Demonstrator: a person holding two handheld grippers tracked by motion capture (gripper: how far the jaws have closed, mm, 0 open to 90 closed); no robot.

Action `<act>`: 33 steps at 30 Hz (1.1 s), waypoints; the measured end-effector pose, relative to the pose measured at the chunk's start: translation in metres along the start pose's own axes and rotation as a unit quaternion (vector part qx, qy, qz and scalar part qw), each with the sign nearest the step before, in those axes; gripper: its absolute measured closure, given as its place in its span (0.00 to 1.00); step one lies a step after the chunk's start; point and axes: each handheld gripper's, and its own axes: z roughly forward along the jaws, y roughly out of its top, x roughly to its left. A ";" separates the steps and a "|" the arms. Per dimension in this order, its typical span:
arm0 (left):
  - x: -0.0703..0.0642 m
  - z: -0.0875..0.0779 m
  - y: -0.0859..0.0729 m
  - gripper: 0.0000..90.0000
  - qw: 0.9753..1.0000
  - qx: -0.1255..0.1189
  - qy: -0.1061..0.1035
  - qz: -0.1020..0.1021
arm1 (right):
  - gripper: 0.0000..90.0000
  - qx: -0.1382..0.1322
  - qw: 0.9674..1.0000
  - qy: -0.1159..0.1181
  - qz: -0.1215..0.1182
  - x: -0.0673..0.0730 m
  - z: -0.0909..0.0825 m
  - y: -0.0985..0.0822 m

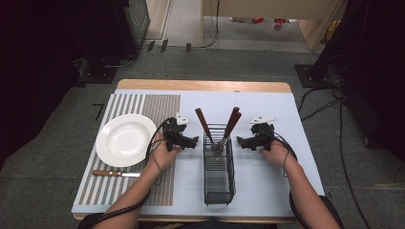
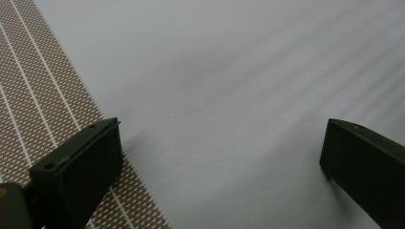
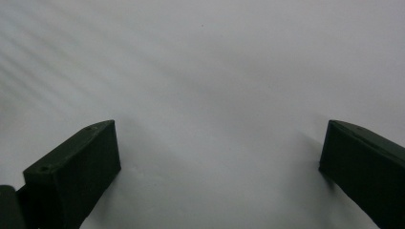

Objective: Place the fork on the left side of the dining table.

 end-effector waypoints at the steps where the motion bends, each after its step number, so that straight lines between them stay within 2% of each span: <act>1: 0.000 0.000 0.000 0.01 1.000 0.000 0.000 0.000 | 0.00 0.000 1.000 0.000 0.000 0.000 0.000 0.000; 30: -0.001 0.000 0.000 0.01 1.000 0.000 0.002 -0.001 | 0.00 0.001 1.000 0.000 0.000 0.000 0.000 0.000; 32: -0.001 -0.001 0.001 0.03 1.000 -0.002 -0.003 0.003 | 0.00 0.001 1.000 0.000 0.000 0.000 0.000 0.000; 33: -0.002 -0.002 0.001 0.08 1.000 -0.004 -0.009 0.002 | 0.00 0.000 1.000 0.000 0.000 0.000 0.000 0.000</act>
